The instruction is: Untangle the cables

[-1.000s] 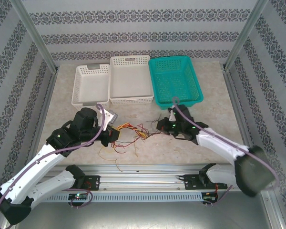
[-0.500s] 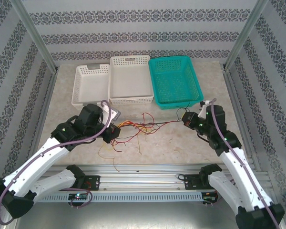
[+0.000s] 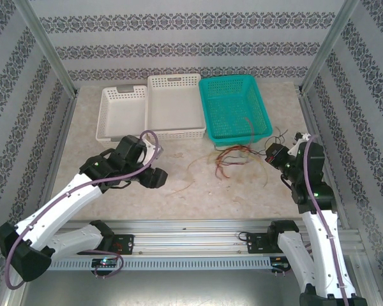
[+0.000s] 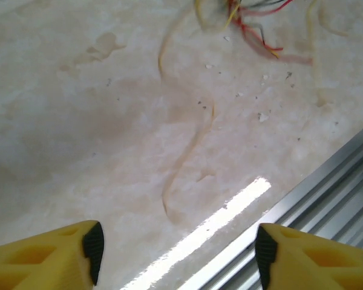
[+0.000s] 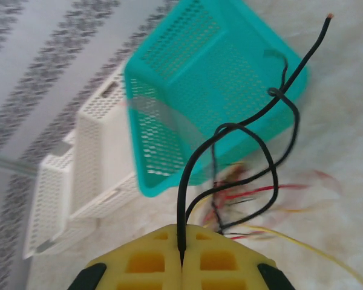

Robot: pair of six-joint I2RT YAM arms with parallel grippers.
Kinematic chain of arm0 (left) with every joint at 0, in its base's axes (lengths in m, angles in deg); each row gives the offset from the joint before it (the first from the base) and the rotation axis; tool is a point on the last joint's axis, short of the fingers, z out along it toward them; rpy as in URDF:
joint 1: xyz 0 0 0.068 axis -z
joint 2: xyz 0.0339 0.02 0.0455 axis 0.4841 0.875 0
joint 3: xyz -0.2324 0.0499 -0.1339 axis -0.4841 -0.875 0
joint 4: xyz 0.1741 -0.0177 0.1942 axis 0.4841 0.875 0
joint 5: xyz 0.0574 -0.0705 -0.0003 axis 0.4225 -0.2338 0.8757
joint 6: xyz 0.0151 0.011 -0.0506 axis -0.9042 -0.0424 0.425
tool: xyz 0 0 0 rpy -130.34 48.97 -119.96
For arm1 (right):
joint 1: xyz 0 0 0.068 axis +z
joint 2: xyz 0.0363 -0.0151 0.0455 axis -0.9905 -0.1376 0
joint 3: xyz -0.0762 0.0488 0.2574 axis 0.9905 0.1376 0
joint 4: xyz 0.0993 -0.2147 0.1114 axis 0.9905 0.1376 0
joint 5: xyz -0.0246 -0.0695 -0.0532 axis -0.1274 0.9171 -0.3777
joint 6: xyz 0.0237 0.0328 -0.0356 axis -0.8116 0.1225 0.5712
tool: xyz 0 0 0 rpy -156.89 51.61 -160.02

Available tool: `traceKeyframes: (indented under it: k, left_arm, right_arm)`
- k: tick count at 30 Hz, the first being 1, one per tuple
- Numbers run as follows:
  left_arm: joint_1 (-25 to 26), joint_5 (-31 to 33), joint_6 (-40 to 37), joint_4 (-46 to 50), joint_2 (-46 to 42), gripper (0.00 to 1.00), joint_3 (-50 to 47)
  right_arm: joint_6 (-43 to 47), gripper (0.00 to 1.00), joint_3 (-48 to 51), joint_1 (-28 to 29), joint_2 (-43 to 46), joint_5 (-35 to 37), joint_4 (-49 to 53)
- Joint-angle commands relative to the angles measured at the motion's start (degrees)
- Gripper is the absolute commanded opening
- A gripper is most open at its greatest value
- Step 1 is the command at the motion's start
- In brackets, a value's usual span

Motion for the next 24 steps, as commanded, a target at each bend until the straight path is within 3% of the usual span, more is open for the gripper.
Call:
traceKeyframes:
  k: [1,7,11,15,24]
  left_arm:
    - [-0.5,-5.0,3.7,-2.7,-0.5,0.72,-0.3]
    - [-0.3,-14.3,14.9,-19.7,-0.2,0.82,-4.4]
    - [1.9,-17.7,20.8,-31.9,3.1,0.84,-6.9]
    - [5.3,-16.3,20.8,-36.2,7.5,0.86,-5.9]
    - [8.3,-17.8,21.4,-48.1,16.5,0.89,-5.6]
  right_arm:
    - [-2.0,0.00,-1.8,0.7,0.7,-11.0,-9.2]
    - [-7.0,0.00,-0.7,3.9,2.7,-21.3,-20.1]
    - [-8.6,0.00,-2.8,8.0,1.9,-22.4,-20.8]
    - [-9.2,0.00,-5.0,12.3,0.7,-24.7,-22.2]
    - [-8.9,0.00,-5.4,22.3,-1.9,-22.4,-26.4]
